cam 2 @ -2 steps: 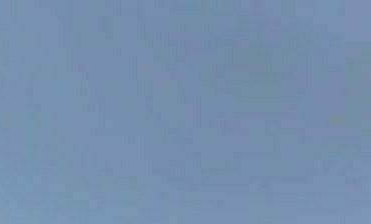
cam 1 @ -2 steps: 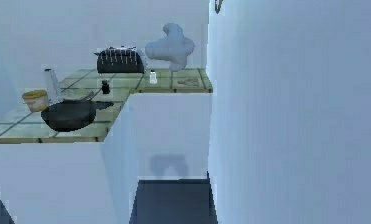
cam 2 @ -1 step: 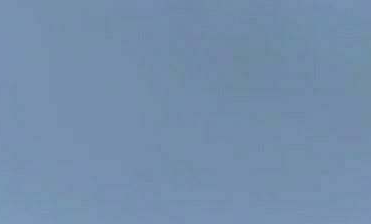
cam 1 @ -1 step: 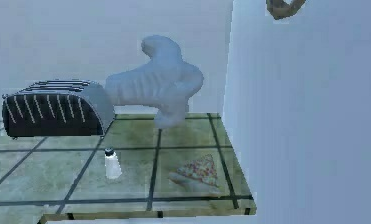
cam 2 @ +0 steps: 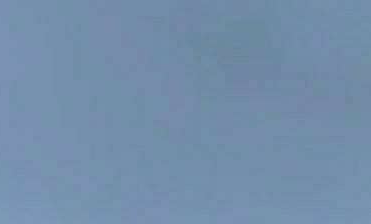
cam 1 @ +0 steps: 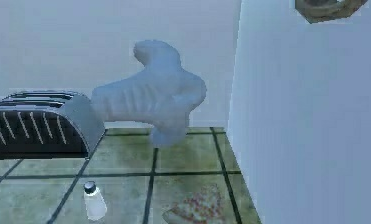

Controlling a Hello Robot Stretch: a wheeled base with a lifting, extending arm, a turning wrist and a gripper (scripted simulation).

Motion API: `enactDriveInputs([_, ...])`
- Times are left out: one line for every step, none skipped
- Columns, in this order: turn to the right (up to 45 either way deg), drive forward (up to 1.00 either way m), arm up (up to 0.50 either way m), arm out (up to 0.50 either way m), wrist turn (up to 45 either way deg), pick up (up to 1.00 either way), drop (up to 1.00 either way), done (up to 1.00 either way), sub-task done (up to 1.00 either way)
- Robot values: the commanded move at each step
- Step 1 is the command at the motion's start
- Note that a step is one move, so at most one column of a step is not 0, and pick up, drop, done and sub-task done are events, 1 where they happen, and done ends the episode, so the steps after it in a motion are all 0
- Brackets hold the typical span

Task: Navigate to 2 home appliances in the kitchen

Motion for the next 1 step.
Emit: enactDriveInputs([-36.0, 0.00, 0.00, 0.00, 0.0, 0.00, 0.00, 0.00, 0.00])
